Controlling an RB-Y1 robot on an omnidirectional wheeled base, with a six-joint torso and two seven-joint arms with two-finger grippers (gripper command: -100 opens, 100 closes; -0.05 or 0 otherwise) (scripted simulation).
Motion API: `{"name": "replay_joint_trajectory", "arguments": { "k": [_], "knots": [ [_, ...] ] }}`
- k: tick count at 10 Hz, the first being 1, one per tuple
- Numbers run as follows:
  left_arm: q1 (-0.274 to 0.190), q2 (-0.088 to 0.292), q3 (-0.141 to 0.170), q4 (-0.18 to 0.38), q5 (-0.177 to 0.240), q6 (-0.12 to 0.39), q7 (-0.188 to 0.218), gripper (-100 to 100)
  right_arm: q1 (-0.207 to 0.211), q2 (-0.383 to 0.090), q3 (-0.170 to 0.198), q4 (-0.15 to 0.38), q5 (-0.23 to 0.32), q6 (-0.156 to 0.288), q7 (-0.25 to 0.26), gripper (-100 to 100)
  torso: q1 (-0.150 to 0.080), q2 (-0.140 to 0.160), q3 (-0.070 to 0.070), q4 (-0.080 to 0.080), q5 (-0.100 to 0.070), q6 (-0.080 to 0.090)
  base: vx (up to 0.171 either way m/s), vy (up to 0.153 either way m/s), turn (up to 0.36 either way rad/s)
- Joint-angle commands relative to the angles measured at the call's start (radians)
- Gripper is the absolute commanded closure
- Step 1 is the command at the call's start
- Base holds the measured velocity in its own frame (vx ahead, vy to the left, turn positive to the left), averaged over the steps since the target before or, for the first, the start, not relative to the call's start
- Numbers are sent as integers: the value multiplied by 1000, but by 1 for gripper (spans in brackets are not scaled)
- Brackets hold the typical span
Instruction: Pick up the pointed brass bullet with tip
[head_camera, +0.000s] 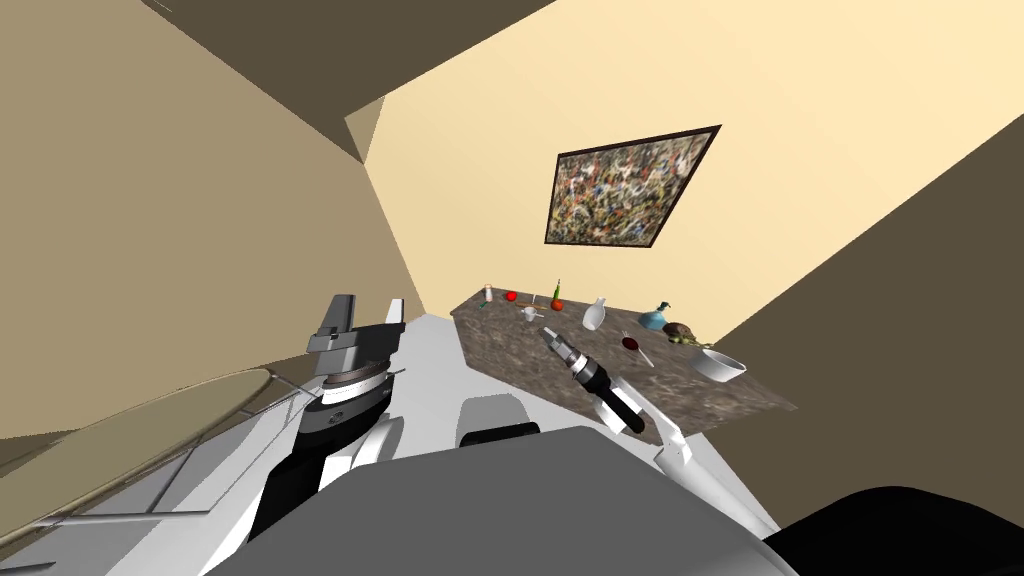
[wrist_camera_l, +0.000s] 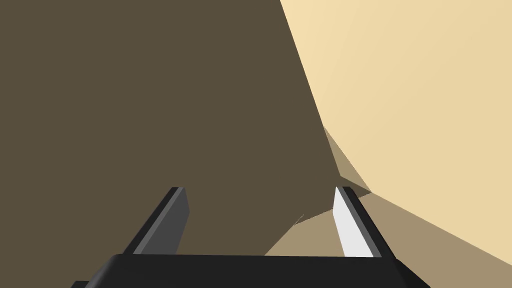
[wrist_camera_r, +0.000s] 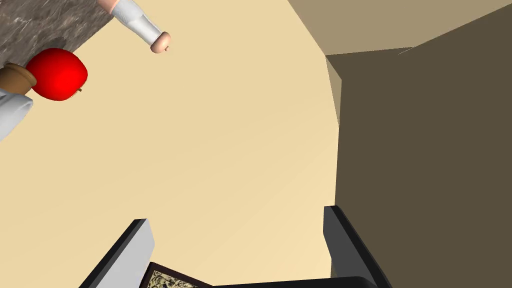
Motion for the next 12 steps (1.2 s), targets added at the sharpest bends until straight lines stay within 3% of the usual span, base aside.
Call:
{"name": "replay_joint_trajectory", "arguments": {
  "k": [1, 12],
  "knots": [
    [0, 0, 0, 0, 0, 0, 0, 0, 0, -37, 8, 41, 15, -15, 9, -100, 0, 0, 0, 0, 0, 0, -59, 13, 90],
    [0, 0, 0, 0, 0, 0, 0, 0, -32, -339, 109, 363, 196, -56, 80, -100, 2, -3, -2, -1, 1, 1, -48, 43, 141]
  ]
}}
